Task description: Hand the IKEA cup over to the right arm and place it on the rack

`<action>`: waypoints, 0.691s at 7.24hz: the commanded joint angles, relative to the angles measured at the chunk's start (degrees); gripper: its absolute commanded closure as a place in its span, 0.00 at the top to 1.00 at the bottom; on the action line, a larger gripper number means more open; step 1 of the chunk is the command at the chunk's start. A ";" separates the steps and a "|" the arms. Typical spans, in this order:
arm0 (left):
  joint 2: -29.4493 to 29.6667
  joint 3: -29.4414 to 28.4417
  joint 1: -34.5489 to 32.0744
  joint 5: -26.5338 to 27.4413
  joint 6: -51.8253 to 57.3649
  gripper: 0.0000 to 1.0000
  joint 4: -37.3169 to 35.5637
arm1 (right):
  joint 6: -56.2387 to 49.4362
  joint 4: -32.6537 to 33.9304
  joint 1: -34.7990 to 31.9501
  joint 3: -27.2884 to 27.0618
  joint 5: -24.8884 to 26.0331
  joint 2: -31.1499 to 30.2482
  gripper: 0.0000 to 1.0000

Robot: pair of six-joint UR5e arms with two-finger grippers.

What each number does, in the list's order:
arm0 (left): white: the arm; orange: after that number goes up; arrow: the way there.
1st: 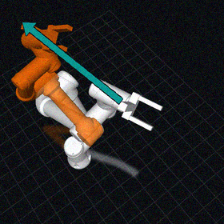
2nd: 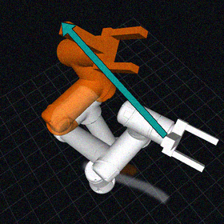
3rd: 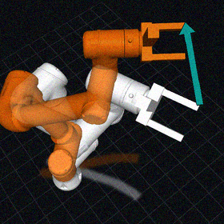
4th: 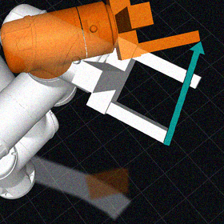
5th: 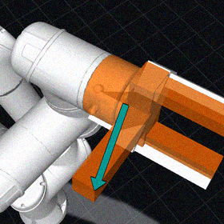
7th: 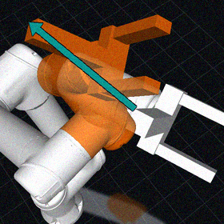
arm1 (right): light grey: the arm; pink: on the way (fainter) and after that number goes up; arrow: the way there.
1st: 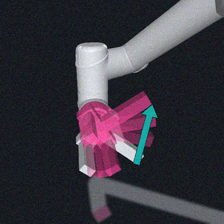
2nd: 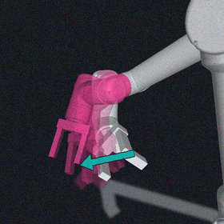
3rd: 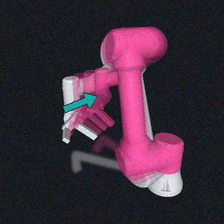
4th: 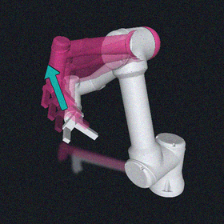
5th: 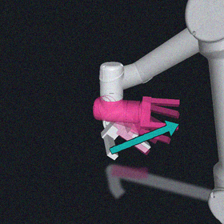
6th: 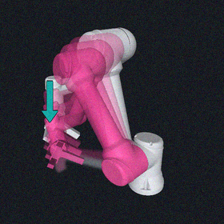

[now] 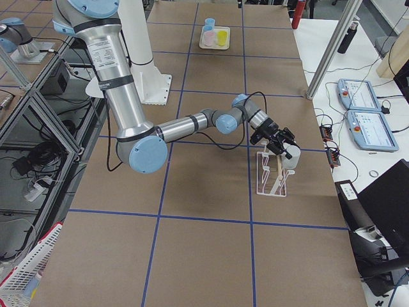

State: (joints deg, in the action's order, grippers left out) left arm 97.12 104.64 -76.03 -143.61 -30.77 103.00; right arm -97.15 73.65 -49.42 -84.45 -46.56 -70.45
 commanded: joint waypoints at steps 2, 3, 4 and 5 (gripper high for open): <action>0.00 -0.14 0.00 0.00 0.00 1.00 -0.08 | 1.78 0.09 0.99 2.08 0.24 1.79 0.63; 0.00 -0.14 0.00 0.00 0.00 1.00 -0.08 | 1.70 0.00 0.99 2.79 0.16 2.07 0.73; 0.00 -0.14 0.00 0.00 0.00 1.00 -0.08 | 1.79 0.00 0.99 2.62 0.16 2.16 0.99; 0.00 -0.14 0.09 0.00 -0.08 1.00 0.00 | 1.79 0.00 0.99 2.62 0.16 2.16 0.99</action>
State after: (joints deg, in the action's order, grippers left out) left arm 97.12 104.51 -76.00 -143.61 -30.78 102.94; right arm -95.41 73.66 -48.45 -81.93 -46.39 -68.42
